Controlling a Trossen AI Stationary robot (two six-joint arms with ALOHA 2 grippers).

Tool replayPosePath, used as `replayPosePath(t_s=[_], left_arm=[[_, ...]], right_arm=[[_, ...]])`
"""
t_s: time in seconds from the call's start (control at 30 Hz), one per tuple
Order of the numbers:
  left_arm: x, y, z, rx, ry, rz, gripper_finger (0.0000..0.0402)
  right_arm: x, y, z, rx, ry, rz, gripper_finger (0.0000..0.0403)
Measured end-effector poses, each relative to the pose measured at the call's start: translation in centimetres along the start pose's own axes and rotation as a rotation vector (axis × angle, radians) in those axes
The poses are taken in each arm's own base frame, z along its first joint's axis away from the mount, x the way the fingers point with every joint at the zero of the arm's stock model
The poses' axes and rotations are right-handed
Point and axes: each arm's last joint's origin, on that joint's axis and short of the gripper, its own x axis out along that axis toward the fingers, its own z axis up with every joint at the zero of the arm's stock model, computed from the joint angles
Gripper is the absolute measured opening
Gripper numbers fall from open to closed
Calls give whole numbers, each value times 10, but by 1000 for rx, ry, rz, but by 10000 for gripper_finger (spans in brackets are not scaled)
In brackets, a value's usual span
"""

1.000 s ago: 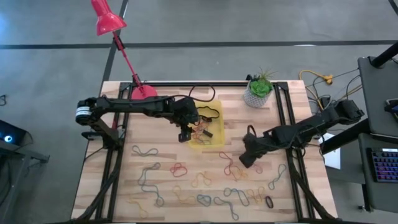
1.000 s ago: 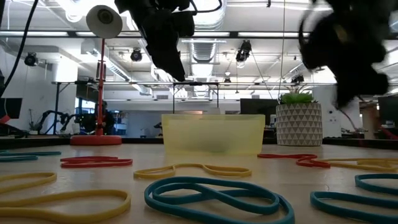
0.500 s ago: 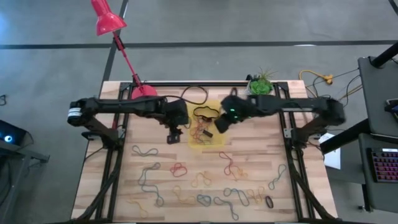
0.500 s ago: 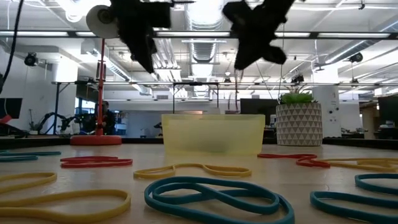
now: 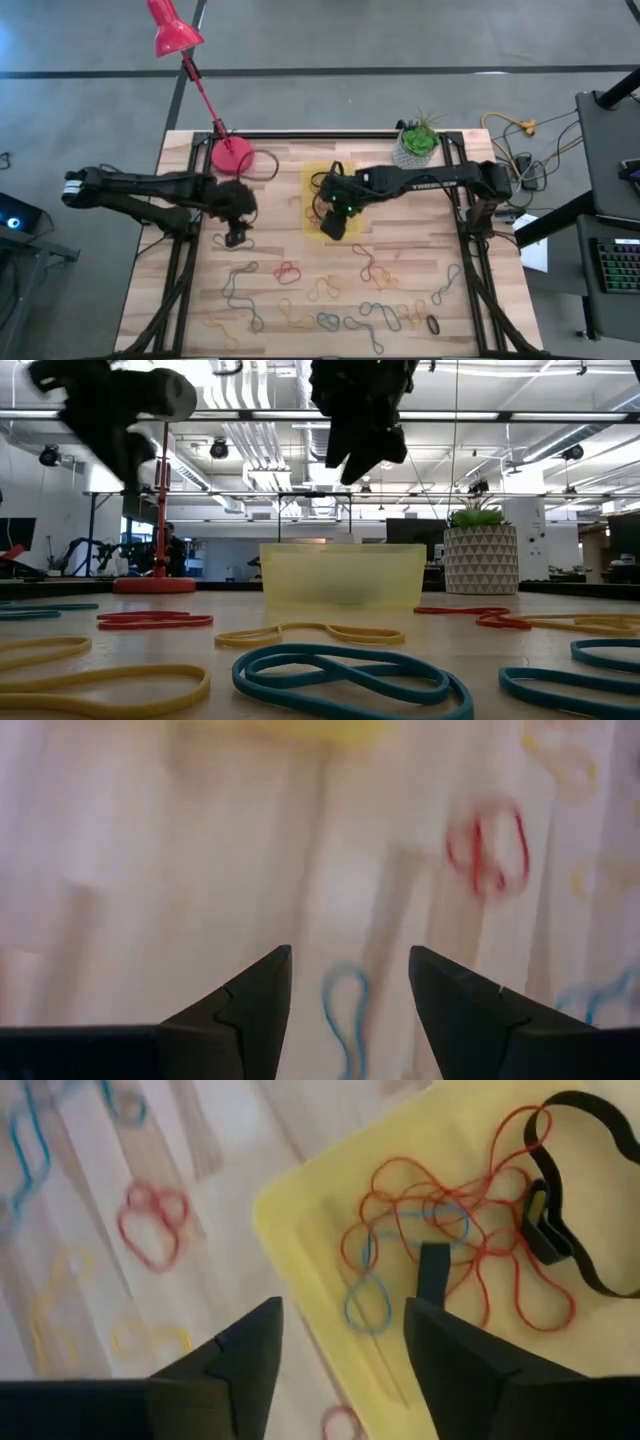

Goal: Pick and place rubber bands into bin
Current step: Put the blue rubber band into the yellow bin

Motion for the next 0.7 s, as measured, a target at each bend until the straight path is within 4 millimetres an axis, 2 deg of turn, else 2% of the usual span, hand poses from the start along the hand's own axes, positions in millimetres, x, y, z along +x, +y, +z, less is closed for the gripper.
replayPosePath(t_s=[0.17, 0.3, 0.47, 0.7], left_arm=[[31, -1, -40, -34, 133, -13, 187], [51, -3, -58, -94, 212, 17, 187], [61, -6, -55, -157, 235, 59, 187], [85, -9, -52, -167, 307, 120, 187]], right_arm=[[-14, 29, -21, -80, 26, -11, 214], [-15, 54, -41, -114, 39, -19, 215], [-15, 69, -54, -63, -12, -81, 215], [-14, 69, -57, 10, -34, -112, 215]])
